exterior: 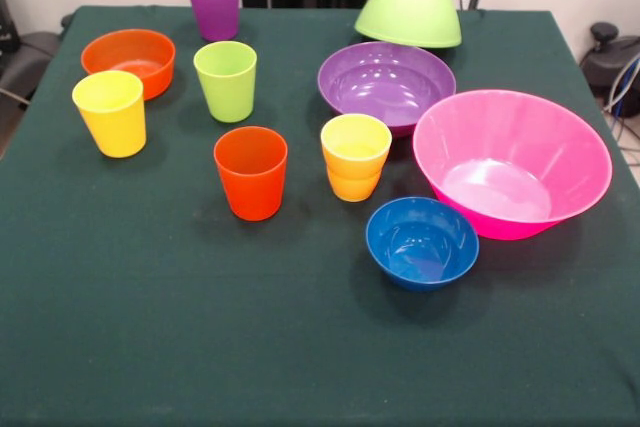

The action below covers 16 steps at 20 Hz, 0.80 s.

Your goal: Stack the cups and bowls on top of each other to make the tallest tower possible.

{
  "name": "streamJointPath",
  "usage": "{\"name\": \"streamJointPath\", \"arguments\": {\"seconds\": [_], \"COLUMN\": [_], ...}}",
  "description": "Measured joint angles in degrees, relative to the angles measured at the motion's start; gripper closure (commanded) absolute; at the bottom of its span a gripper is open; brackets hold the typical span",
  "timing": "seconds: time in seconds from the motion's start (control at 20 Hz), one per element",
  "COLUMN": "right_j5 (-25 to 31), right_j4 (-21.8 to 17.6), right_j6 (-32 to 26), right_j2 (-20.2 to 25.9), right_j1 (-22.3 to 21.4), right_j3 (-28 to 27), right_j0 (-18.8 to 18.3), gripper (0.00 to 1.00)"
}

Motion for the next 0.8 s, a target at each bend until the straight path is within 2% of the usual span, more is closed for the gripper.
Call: {"name": "streamJointPath", "arguments": {"seconds": [0.45,0.6,0.65,0.8], "right_j5": [-5.8,-9.2,-11.9,-13.8], "right_j4": [-4.4,-5.6,-6.7,-7.2], "right_j6": [0.0,0.0,0.0,0.0], "right_j2": [0.0,0.0,-0.1,-0.2], "right_j1": [0.2,0.4,0.4,0.4], "right_j3": [0.4,0.4,0.4,0.4], "right_j0": [-2.4,-3.4,-4.2,-4.8], "gripper": [0.0,0.0,0.0,0.0]}}
